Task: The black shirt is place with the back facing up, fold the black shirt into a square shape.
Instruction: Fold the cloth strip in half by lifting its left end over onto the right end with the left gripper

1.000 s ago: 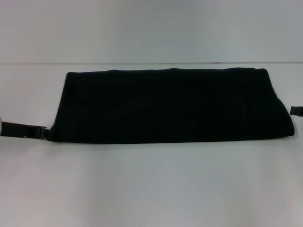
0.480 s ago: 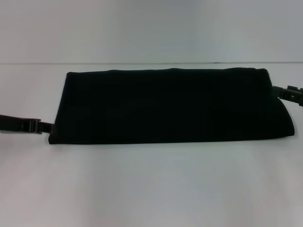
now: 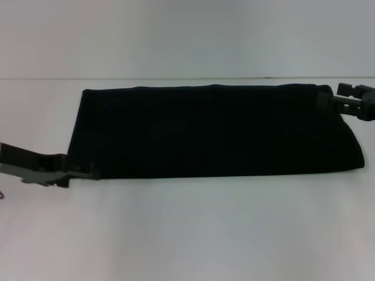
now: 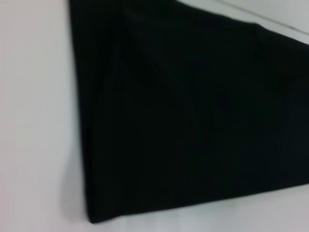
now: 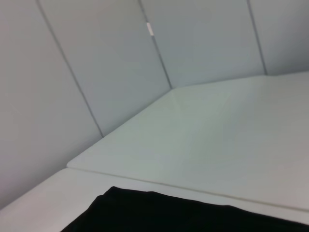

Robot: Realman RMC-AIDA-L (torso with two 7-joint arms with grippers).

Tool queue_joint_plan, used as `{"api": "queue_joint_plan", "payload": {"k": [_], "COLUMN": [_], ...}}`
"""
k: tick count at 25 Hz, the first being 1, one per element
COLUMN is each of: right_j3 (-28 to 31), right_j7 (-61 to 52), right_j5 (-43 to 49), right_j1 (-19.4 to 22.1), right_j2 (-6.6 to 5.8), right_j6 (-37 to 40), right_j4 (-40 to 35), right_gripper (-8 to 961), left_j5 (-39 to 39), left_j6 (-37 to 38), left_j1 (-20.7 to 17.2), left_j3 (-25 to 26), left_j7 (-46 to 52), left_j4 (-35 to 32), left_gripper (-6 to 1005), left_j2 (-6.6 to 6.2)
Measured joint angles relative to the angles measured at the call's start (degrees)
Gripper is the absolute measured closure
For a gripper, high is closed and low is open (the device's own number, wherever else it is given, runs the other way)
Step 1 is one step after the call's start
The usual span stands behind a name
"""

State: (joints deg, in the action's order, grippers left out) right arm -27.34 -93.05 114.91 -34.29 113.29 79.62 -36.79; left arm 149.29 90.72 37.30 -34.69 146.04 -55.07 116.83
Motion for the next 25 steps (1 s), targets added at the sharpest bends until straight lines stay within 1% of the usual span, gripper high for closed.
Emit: {"api": "queue_joint_plan", "payload": {"k": [1,2,3,6,9,11,13,19,22,25], "right_j3": [-0.11,-0.81,-0.81,-2.02,-2.12,-2.3,-2.65,-2.89,-2.9,-2.9], "right_j7": [0.36,0.72,0.72,0.67,0.79,0.86,0.86,0.74,0.69,0.74], "right_j5": [0.16,0.26,0.26,0.27,0.27,0.27,0.27,0.26,0.25,0.23], "right_j1": [-0.24,-0.58,-0.58,-0.94,-1.13,-1.2,-1.25,-2.11,-2.63,-3.12], "right_j2": [-0.35,-1.08,-1.08,-2.2,-2.7,-2.78,-2.83,-3.0,-2.89,-2.51], "right_j6": [0.13,0.14,0.14,0.06,-0.28,-0.98,-1.47,-1.65,-1.67,-1.67], "right_j4": [-0.04,-0.13,-0.13,-0.23,-0.33,-0.65,-0.94,-1.24,-1.24,-1.26], "right_gripper": [48,24,24,26,27,28,29,29,30,30], "left_j5": [0.0,-0.07,-0.18,-0.9,-1.27,-1.34,-1.38,-1.45,-1.45,-1.46], "left_j6": [0.08,0.01,-0.26,-1.82,-3.95,-4.89,-5.03,-5.7,-6.25,-6.83], "left_j1": [0.85,1.68,2.38,3.47,3.83,3.76,3.58,2.33,1.29,0.31], "left_j3": [0.0,0.0,0.12,0.98,1.57,2.42,4.47,14.24,16.64,18.17], "left_j7": [0.89,1.81,2.71,4.87,8.44,11.16,12.53,14.63,16.34,18.74], "left_j4": [1.78,3.48,4.79,6.74,8.01,8.55,9.15,13.81,14.48,14.53], "left_gripper": [210,199,187,154,120,98,94,95,98,100], "left_j2": [-0.22,-0.39,-0.52,-0.49,-0.53,-0.65,-0.65,-0.74,-0.79,-0.76]}}
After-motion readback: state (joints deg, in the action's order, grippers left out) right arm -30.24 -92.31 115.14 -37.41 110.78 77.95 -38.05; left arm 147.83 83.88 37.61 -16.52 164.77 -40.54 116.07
